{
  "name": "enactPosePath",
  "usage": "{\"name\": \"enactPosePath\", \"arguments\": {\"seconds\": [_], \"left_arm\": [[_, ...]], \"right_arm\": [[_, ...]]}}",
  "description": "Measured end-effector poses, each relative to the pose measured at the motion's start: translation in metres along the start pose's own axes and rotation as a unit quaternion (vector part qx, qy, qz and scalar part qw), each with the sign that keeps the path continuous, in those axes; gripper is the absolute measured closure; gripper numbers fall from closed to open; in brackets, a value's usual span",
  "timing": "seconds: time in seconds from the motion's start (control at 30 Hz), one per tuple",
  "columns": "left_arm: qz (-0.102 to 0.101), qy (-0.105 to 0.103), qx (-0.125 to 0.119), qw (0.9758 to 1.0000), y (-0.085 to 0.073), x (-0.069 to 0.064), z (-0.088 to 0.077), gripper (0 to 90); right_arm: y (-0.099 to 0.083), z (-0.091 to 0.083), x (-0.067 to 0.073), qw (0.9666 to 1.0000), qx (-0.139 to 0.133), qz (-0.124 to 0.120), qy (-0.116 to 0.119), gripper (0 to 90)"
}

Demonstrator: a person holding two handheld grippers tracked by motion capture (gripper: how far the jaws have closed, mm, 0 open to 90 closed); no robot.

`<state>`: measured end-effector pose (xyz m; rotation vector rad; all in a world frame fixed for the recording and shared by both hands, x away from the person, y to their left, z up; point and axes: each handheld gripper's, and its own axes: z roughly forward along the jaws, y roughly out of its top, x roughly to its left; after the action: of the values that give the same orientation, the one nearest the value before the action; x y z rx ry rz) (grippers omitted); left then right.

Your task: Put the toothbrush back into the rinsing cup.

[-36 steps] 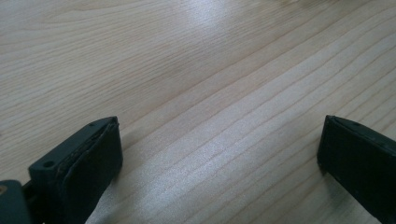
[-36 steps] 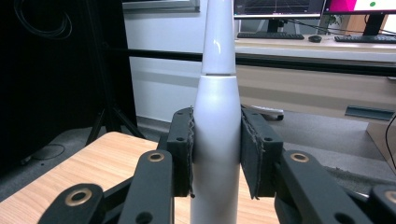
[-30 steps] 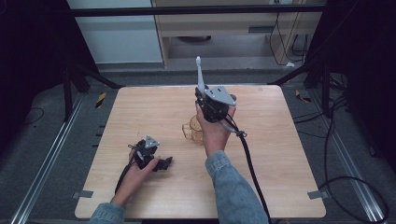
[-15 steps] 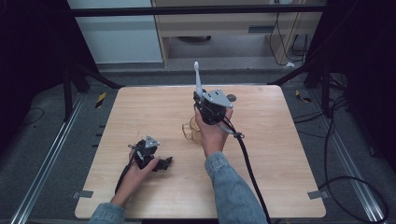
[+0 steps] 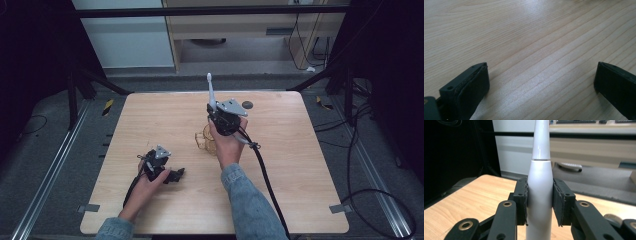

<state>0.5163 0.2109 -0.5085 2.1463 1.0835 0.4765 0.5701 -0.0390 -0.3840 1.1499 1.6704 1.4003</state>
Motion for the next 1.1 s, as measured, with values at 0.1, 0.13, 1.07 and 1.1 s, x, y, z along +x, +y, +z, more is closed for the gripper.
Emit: {"name": "enactPosePath", "arguments": {"seconds": [0.1, 0.13, 1.07, 1.1], "left_arm": [[0.0, 0.0, 0.0, 1.0, 0.0, 0.0, 0.0, 0.0], [0.0, 0.0, 0.0, 1.0, 0.0, 0.0, 0.0, 0.0], [0.002, -0.002, 0.0, 1.0, 0.0, 0.0, 0.0, 0.0], [0.002, -0.002, 0.0, 1.0, 0.0, 0.0, 0.0, 0.0]], "right_arm": [[-0.005, 0.003, -0.002, 0.9999, 0.01, 0.01, 0.005, 67.0], [-0.007, 0.004, -0.002, 0.9999, 0.012, 0.008, 0.004, 67.0], [-0.027, 0.009, -0.001, 0.9991, 0.042, -0.006, 0.006, 66.9], [-0.027, 0.009, -0.001, 0.999, 0.043, -0.007, 0.006, 66.9]]}}
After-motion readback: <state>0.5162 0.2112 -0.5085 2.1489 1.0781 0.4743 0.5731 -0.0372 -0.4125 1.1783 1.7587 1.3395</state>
